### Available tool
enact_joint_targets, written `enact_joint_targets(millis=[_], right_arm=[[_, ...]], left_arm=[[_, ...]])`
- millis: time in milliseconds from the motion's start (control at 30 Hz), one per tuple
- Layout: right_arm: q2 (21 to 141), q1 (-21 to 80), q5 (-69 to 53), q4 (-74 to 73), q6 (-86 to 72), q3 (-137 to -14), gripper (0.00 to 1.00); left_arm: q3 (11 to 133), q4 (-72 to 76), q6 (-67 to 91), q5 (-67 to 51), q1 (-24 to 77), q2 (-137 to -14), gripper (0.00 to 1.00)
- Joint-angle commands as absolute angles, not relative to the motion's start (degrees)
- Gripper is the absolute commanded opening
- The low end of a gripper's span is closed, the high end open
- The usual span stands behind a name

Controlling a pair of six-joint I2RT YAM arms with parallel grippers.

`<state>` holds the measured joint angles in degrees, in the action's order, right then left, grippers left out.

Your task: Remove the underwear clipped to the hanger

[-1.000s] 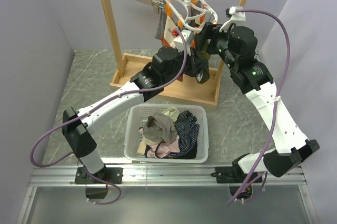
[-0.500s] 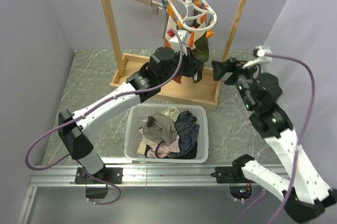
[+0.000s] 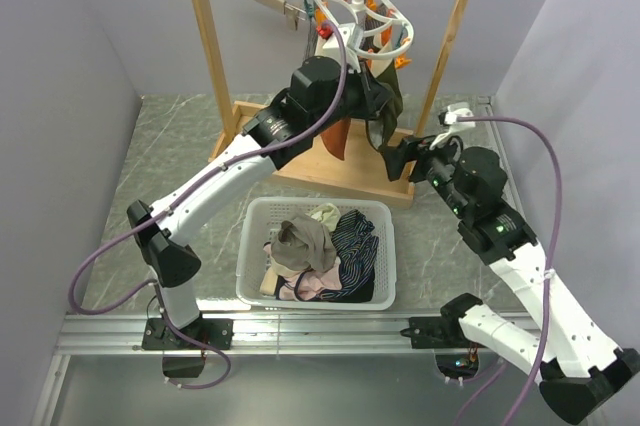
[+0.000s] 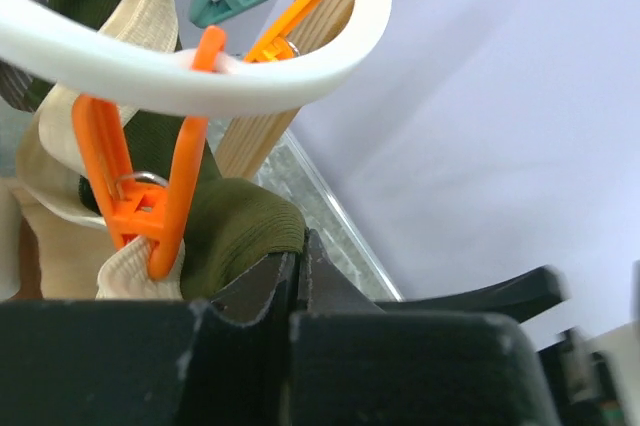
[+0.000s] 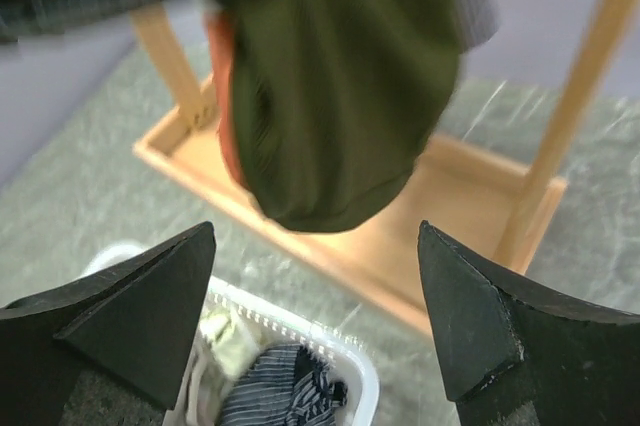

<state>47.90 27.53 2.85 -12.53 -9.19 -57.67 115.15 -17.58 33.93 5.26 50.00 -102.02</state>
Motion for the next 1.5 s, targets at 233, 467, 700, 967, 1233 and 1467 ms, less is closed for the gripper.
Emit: enact_joint_targets(millis=[233, 467, 700, 967, 1233, 1467], right_arm=[[51.3, 32.8, 14.9, -1.5, -7.6, -55.9, 0.89], [55.7, 33.8, 25.0, 8.4, -4.1, -53.7, 0.91], [55.2, 33.8, 23.8, 18.4, -6.2, -49.7, 0.88], [55.9, 32.2, 20.5, 20.8, -11.7, -49.1, 0.16], [53.4, 31.6, 22.4, 17.2, -11.4, -49.7, 0.0], [52.3, 31.0, 21.7, 15.1, -11.7, -49.4, 0.0]], left_arm=[[120.2, -21.6, 38.1, 0.7, 50.0, -104.0, 0.01], [119.6, -21.7, 39.7, -0.8, 50.0, -102.5, 0.01], [121.4, -23.0, 40.8, -2.4, 50.1, -102.7, 0.01], [121.6, -22.7, 41.8, -3.9, 50.0, -102.6, 0.15], [115.1, -21.2, 39.7, 1.2, 49.7, -96.7, 0.71], [112.9, -22.1, 35.7, 4.4, 49.1, -88.5, 0.97]])
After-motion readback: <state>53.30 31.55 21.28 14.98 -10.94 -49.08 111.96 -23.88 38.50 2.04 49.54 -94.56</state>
